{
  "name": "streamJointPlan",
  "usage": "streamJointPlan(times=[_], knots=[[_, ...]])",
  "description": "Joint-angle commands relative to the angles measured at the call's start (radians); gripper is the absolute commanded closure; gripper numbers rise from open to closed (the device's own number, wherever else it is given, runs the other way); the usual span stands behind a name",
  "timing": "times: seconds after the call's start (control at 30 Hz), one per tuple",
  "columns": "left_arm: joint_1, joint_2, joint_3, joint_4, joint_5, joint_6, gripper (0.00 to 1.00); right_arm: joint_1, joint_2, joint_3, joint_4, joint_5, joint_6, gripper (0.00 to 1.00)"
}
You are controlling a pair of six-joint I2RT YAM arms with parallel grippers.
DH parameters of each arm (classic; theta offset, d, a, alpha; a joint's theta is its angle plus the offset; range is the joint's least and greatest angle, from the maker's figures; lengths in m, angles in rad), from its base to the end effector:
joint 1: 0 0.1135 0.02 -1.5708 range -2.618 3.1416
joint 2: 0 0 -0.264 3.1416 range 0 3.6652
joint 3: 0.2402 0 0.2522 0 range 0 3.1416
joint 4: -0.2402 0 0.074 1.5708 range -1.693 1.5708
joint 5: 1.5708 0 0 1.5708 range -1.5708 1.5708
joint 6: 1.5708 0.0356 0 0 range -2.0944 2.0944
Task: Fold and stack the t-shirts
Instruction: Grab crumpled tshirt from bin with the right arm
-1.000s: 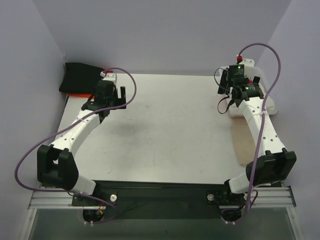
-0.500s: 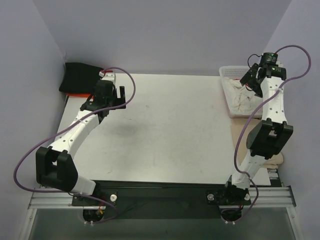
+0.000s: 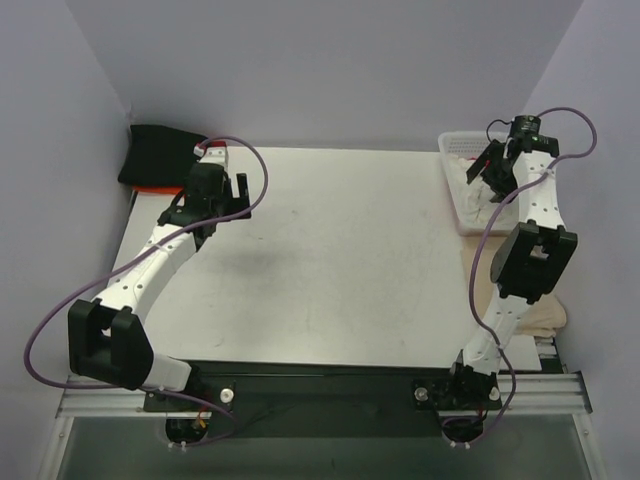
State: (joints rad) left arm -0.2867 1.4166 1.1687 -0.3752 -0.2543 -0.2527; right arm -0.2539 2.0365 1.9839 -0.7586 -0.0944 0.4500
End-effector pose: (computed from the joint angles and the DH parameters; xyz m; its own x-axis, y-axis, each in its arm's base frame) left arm 0.3092 -0.0818 0.3091 -0.5614 -0.0868 -0.8230 -0.0647 0.9960 -0.0609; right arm 0.4477 -0.1127 0.3171 -0.5505 0.5902 -0.5903 0.4739 0.8032 0.3611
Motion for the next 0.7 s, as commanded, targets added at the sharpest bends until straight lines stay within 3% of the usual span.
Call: streamJointPlan(times=[0.0, 0.67], knots=[[-0.005, -0.025, 0.002, 0.012, 0.0, -0.011, 0.03, -0.002, 0.04, 0.038, -0.039, -0.018, 0.026, 0.28], [-0.005, -0.01, 0.016, -0.004, -0.017, 0.009, 0.03, -0.002, 0.194, 0.099, -0.064, -0.025, 0.003, 0.39]])
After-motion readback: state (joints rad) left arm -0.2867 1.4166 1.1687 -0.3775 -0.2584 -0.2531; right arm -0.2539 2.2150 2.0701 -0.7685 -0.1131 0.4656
